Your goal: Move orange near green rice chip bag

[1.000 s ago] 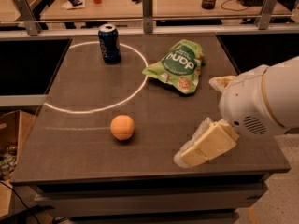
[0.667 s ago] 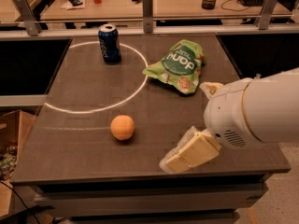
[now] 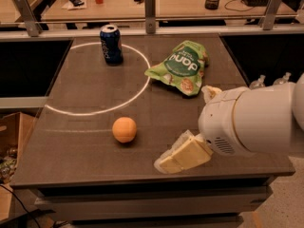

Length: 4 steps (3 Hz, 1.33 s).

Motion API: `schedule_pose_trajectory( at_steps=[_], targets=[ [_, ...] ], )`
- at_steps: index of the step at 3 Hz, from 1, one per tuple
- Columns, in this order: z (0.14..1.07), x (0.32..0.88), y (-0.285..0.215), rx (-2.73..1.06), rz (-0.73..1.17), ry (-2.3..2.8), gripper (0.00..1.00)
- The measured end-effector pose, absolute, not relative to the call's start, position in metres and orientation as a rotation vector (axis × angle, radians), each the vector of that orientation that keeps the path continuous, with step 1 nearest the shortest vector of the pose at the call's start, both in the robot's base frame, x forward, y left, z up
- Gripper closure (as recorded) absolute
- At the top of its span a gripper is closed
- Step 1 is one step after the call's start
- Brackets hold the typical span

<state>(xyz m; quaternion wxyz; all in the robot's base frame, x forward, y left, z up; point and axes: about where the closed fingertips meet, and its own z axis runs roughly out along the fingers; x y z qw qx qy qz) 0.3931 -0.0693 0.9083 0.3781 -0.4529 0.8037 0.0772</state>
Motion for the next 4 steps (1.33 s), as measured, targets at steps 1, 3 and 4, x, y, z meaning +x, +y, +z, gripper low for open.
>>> schedule_pose_trajectory(
  at_steps=[1, 3, 4],
  targets=[
    [0.901, 0.39, -0.061, -1.097, 0.191, 2.066, 0.0],
    [0.878, 0.388, -0.029, -0.936, 0.22, 2.057, 0.0],
    [0.863, 0.393, -0.009, -0.899, 0.281, 2.039, 0.0]
  ],
)
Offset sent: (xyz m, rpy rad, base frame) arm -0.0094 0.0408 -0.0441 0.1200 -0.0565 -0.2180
